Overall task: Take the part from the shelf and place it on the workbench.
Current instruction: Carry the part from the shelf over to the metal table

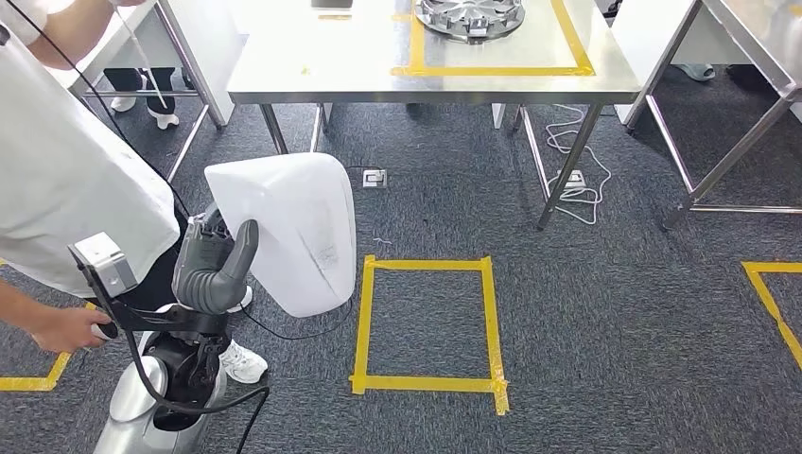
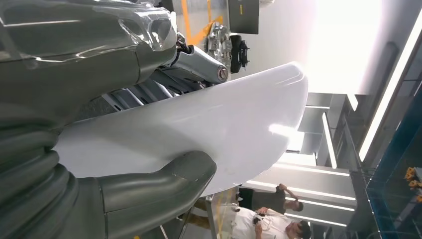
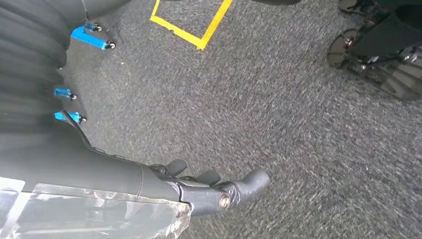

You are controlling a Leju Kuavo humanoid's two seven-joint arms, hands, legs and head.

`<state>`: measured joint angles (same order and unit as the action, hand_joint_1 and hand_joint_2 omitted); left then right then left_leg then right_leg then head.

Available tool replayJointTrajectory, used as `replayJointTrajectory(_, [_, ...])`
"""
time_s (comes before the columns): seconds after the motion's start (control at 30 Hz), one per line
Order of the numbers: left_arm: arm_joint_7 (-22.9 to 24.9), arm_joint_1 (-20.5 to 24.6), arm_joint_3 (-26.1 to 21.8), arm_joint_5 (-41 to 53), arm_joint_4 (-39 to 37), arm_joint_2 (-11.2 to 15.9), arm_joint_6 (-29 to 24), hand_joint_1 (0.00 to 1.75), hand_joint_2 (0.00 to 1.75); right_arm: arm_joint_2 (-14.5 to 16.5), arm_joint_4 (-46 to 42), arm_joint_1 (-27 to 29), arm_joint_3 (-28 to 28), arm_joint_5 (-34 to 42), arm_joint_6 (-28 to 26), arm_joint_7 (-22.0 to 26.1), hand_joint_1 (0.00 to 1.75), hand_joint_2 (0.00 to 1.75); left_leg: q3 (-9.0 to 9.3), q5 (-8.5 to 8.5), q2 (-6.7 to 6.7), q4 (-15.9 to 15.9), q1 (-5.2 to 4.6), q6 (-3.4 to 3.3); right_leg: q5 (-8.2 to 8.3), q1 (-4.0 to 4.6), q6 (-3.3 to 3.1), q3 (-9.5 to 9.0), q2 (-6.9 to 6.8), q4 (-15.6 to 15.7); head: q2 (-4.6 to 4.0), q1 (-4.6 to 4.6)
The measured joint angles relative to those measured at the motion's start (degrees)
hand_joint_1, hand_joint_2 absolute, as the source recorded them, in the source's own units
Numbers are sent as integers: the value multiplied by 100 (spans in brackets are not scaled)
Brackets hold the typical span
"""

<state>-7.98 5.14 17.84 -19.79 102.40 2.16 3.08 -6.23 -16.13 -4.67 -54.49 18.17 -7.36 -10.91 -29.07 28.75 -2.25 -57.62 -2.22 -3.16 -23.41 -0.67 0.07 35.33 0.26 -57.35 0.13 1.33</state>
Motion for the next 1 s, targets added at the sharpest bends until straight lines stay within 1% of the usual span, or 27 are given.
replayJointTrajectory(0.03, [4,-2,1,6,24,10,-14,175,175,5,-1,-5,0,-20,21,-7,0,175,-92,-21,29,-182,6,35,-34,-16,-53,-43,1,7,0,7])
replayJointTrajectory(0.07, [3,1,2,5,37,24,-26,175,175,11,-1,-14,0,-33,44,-12,0,175,-260,-21,65,-457,27,82,-71,-35,-92,-98,4,12,0,12])
replayJointTrajectory(0.1, [2,3,3,2,38,42,-33,175,175,15,-1,-19,0,-42,67,-21,0,175,-487,25,108,-807,62,142,-122,-40,-123,-153,5,18,0,18])
replayJointTrajectory(0.13, [0,8,4,-3,32,59,-39,175,175,8,1,-20,0,-45,89,-29,0,175,-740,139,147,-1173,109,206,-179,-43,-147,-212,4,19,0,24])
replayJointTrajectory(0.17, [0,7,5,-8,23,73,-44,175,175,9,1,-21,0,-47,107,-35,0,175,-982,284,173,-1471,157,254,-237,-43,-149,-271,7,19,0,24])
replayJointTrajectory(0.2, [0,5,7,-16,15,81,-47,175,175,8,2,-17,0,-47,119,-40,0,175,-1170,390,193,-1646,194,286,-295,-43,-142,-338,11,19,0,25])
replayJointTrajectory(0.23, [0,6,10,-25,9,87,-48,175,175,5,2,-16,0,-47,129,-43,0,175,-1279,391,208,-1657,218,300,-355,-41,-135,-416,15,20,0,25])
replayJointTrajectory(0.27, [-2,11,15,-39,3,93,-49,175,175,3,2,-16,0,-44,136,-44,0,175,-1289,252,216,-1478,228,291,-416,-35,-126,-503,17,21,0,25])
replayJointTrajectory(0.3, [-9,19,22,-65,-3,102,-47,175,175,3,2,-19,3,-34,141,-45,0,175,-1218,2,219,-1147,225,255,-479,-25,-118,-597,19,26,0,25])
replayJointTrajectory(0.33, [-21,36,30,-101,-13,110,-38,175,175,10,2,-19,11,-17,148,-45,0,175,-1103,-326,225,-736,200,185,-540,-22,-112,-672,20,35,0,23])
replayJointTrajectory(0.37, [-37,57,39,-140,-28,120,-26,175,175,19,4,-20,27,6,158,-45,0,175,-1002,-551,220,-397,155,107,-595,-8,-92,-746,26,44,0,19])
replayJointTrajectory(0.4, [-51,81,50,-187,-47,126,-6,175,175,29,6,-23,51,33,167,-43,0,175,-919,-678,206,-160,109,30,-649,-3,-69,-791,27,64,0,18])
replayJointTrajectory(0.43, [-61,109,65,-232,-72,130,17,175,175,37,9,-17,79,57,176,-38,0,175,-863,-718,187,-18,69,-31,-670,8,-39,-840,24,62,0,17])
replayJointTrajectory(0.47, [-67,147,87,-267,-107,130,38,175,175,35,12,-7,106,76,180,-32,0,175,-817,-652,164,32,45,-65,-670,22,6,-903,20,65,0,16])
replayJointTrajectory(0.53, [-74,237,143,-318,-175,110,75,175,175,21,16,24,150,97,177,-15,0,175,-627,-640,143,157,71,-114,-683,25,57,-954,5,-12,-1,14])
replayJointTrajectory(0.57, [-80,295,176,-336,-217,91,86,175,175,10,19,33,173,106,166,-2,0,175,-538,-634,143,191,86,-134,-712,21,67,-884,3,-162,-1,7])
replayJointTrajectory(0.6, [-84,344,205,-356,-257,72,94,175,175,-2,23,36,199,121,151,16,0,175,-463,-629,142,215,101,-152,-769,18,67,-712,3,-439,-1,-1])
replayJointTrajectory(0.67, [-97,416,265,-405,-355,37,104,175,175,-29,36,56,255,162,110,51,0,175,-404,-566,135,218,97,-169,-966,17,62,-179,3,-1158,0,-15])
replayJointTrajectory(0.7, [-110,429,289,-433,-408,25,112,175,175,-43,41,82,280,180,93,61,0,175,-373,-522,124,218,97,-168,-1088,11,69,80,3,-1414,0,-17])
replayJointTrajectory(0.73, [-135,434,309,-460,-463,12,121,175,175,-60,45,116,307,194,79,64,0,175,-329,-471,109,217,97,-160,-1174,-1,82,262,2,-1499,0,-18])
replayJointTrajectory(0.77, [-170,442,324,-488,-524,1,133,175,175,-77,50,154,335,206,71,66,0,175,-269,-416,95,214,98,-146,-1159,-21,125,346,1,-1394,0,-20])
replayJointTrajectory(0.8, [-206,454,337,-509,-581,-9,145,175,175,-99,55,190,362,215,64,67,0,175,-200,-353,86,205,98,-127,-1013,-47,200,339,-1,-1121,0,-20])
replayJointTrajectory(0.83, [-247,469,346,-522,-633,-17,154,175,175,-120,63,223,387,224,54,73,0,175,-142,-281,81,190,97,-101,-751,-74,294,280,-3,-747,0,-21])
replayJointTrajectory(0.87, [-288,487,353,-531,-677,-21,159,175,175,-137,73,252,404,230,38,81,0,175,-82,-196,79,151,88,-72,-473,-92,353,207,-18,-408,0,-21])
replayJointTrajectory(0.9, [-327,506,357,-536,-711,-24,158,175,175,-159,84,272,415,230,15,92,0,175,-56,-114,79,118,78,-37,-256,-91,344,127,-36,-175,0,-20])
replayJointTrajectory(0.93, [-360,522,360,-548,-736,-26,148,175,175,-177,92,287,421,223,-7,107,0,175,-27,-47,82,82,68,1,-114,-85,280,77,-45,-54,0,-20])
replayJointTrajectory(1.0, [-408,559,363,-580,-763,-32,118,175,175,-213,103,290,429,185,-50,130,0,175,7,32,90,19,63,61,-79,-79,91,-7,-42,-37,0,-14])
